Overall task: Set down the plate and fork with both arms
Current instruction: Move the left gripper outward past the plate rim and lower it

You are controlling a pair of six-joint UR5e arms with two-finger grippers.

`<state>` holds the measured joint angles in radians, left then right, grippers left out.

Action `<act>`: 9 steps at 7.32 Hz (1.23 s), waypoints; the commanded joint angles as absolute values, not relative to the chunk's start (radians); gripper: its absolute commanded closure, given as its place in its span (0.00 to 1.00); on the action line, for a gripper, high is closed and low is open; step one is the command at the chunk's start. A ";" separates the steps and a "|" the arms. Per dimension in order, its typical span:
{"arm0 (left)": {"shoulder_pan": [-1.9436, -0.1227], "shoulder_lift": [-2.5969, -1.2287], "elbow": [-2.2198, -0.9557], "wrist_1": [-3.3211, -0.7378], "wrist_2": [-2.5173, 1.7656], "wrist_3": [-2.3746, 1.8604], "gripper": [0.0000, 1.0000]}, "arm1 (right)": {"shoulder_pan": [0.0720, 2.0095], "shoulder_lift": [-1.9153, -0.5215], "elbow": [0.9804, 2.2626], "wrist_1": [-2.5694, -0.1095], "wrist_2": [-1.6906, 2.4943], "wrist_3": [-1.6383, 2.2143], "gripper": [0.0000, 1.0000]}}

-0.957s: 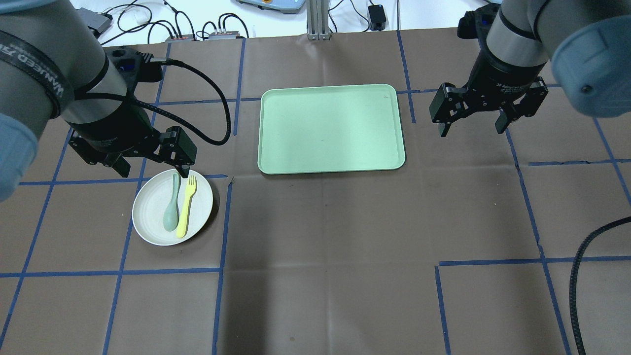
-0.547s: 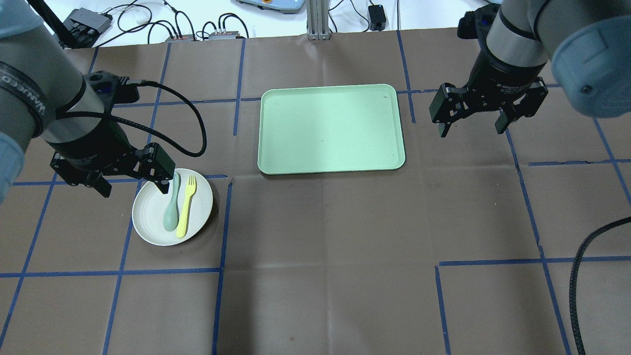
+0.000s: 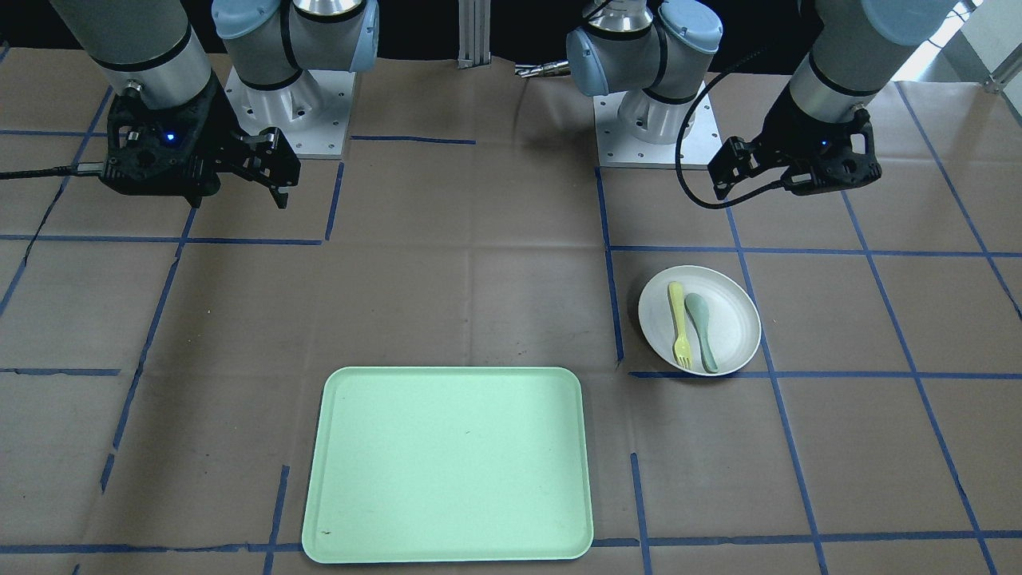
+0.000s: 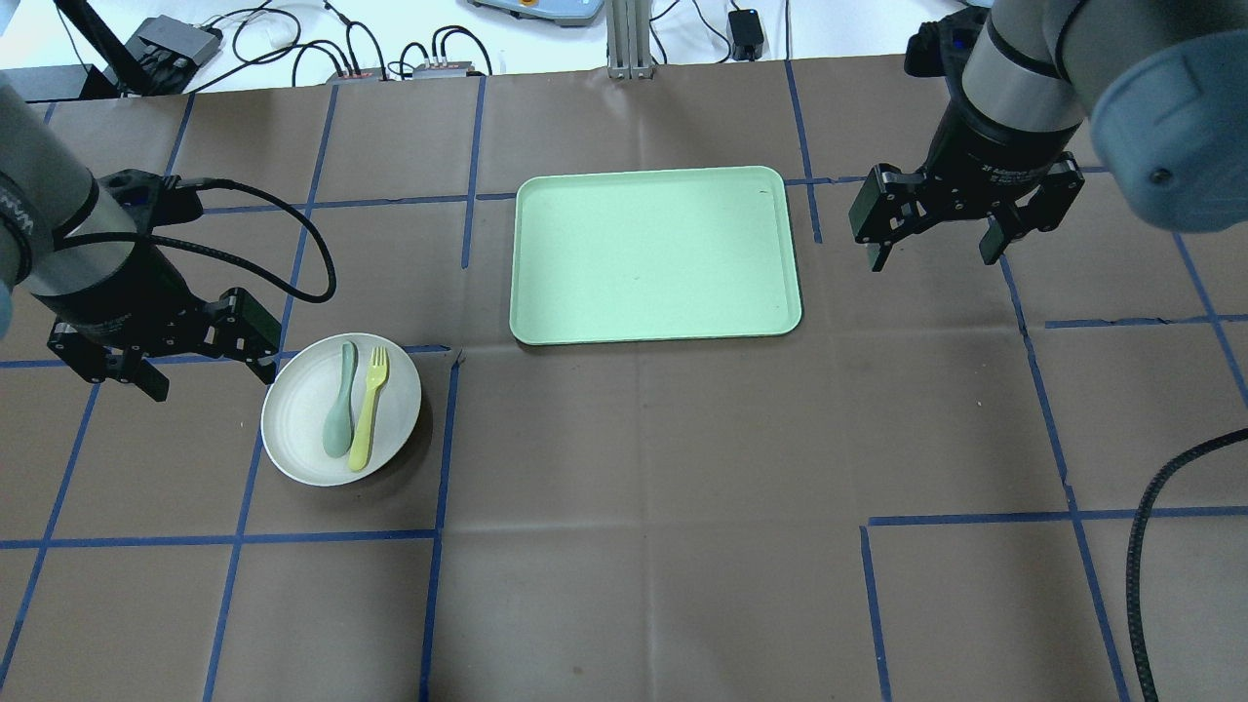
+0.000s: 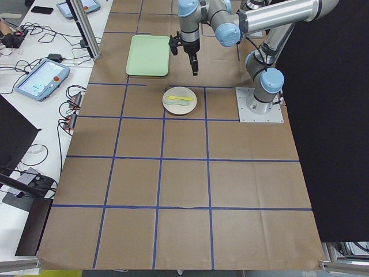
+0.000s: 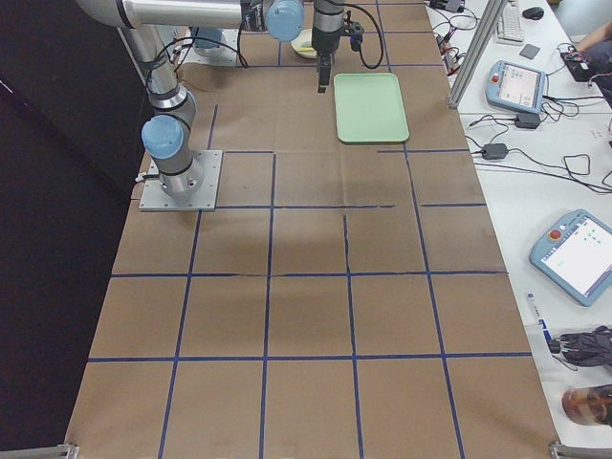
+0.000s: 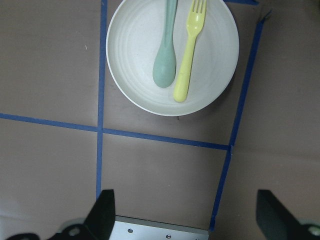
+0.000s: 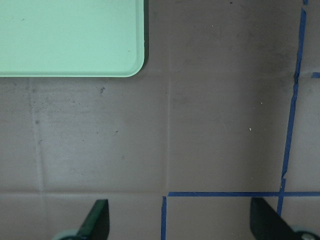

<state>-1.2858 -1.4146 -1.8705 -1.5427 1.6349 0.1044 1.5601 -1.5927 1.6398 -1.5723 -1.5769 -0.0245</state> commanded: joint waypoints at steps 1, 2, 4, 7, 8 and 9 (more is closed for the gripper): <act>-1.218 -1.472 -1.873 -1.554 1.632 0.109 0.00 | 1.560 -1.594 1.640 -1.572 -1.577 -0.025 0.00; -1.185 -1.512 -1.871 -1.563 1.631 0.113 0.01 | 1.560 -1.592 1.640 -1.572 -1.577 -0.025 0.00; -1.167 -1.572 -1.873 -1.536 1.577 0.171 0.01 | 1.560 -1.594 1.640 -1.572 -1.577 -0.025 0.00; -1.163 -1.672 -1.871 -1.323 1.562 0.326 0.01 | 1.560 -1.594 1.640 -1.572 -1.577 -0.025 0.00; -1.145 -1.704 -1.871 -1.263 1.562 0.391 0.01 | 1.560 -1.594 1.640 -1.572 -1.577 -0.025 0.00; -1.129 -1.744 -1.873 -1.162 1.559 0.499 0.01 | 1.560 -1.592 1.640 -1.572 -1.577 -0.025 0.00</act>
